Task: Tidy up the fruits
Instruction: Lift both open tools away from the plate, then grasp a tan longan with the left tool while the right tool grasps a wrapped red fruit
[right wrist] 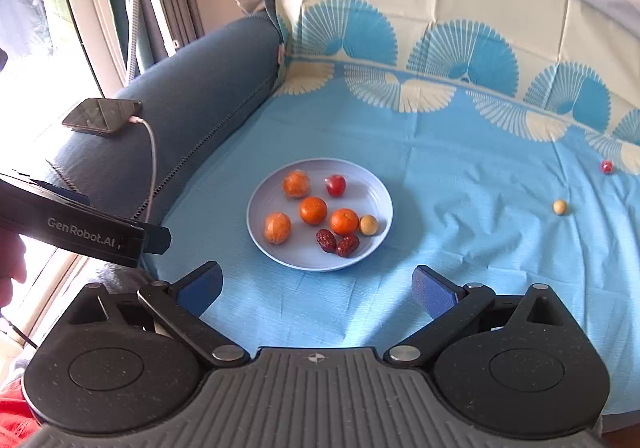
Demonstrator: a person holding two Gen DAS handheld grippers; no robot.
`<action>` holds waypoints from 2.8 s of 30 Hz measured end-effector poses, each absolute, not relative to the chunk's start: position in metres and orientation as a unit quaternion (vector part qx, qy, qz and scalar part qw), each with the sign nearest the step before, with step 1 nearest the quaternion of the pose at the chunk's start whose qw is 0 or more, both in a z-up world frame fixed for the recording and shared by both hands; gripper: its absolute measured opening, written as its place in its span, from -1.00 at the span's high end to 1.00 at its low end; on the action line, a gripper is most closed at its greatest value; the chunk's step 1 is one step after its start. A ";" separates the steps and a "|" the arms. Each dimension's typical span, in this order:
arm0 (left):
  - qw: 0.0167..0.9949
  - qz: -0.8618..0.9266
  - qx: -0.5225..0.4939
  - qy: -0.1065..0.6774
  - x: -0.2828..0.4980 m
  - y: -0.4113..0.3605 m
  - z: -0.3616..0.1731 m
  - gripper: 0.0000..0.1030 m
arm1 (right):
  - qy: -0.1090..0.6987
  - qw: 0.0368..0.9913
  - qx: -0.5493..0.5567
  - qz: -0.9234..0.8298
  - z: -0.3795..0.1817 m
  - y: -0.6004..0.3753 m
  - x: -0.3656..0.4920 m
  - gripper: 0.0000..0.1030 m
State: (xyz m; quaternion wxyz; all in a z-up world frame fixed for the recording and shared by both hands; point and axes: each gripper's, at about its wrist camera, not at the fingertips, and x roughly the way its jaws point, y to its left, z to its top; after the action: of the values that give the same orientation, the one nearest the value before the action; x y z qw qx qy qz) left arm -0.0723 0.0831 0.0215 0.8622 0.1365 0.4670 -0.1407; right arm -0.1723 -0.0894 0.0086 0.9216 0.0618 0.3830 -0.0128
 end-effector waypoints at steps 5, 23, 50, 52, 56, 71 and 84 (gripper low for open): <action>0.872 -0.146 0.130 0.448 -0.096 0.087 0.035 -0.99 | 0.356 0.933 0.044 -0.022 0.026 -0.082 -0.202 -0.98; 0.881 -0.153 0.148 0.422 -0.131 0.080 0.053 -0.99 | 0.307 0.949 0.044 -0.049 0.046 -0.079 -0.246 -0.99; 0.829 -0.175 0.188 0.497 -0.098 -0.007 0.022 -0.99 | 0.334 0.927 0.141 -0.095 0.009 -0.157 -0.246 -0.99; 0.823 -0.179 0.189 0.504 -0.089 -0.024 0.017 -0.99 | 0.330 0.925 0.149 -0.117 0.005 -0.177 -0.247 -0.99; 0.819 -0.194 0.209 0.498 -0.067 -0.078 0.007 -0.99 | 0.310 0.921 0.152 -0.178 -0.002 -0.234 -0.246 -0.99; 0.777 -0.360 0.226 0.464 0.035 -0.365 -0.136 -0.99 | 0.294 0.885 0.122 -0.338 -0.138 -0.570 -0.108 -0.99; 0.751 -0.430 0.304 0.399 0.050 -0.444 -0.207 -0.95 | 0.300 0.891 0.127 -0.317 -0.228 -0.657 0.030 -0.99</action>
State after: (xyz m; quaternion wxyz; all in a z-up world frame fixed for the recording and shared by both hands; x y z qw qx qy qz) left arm 0.0497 -0.4437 -0.2068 0.7509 0.3037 0.3987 -0.4301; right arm 0.0305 -0.6572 -0.2283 0.8908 0.1267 0.2997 -0.3173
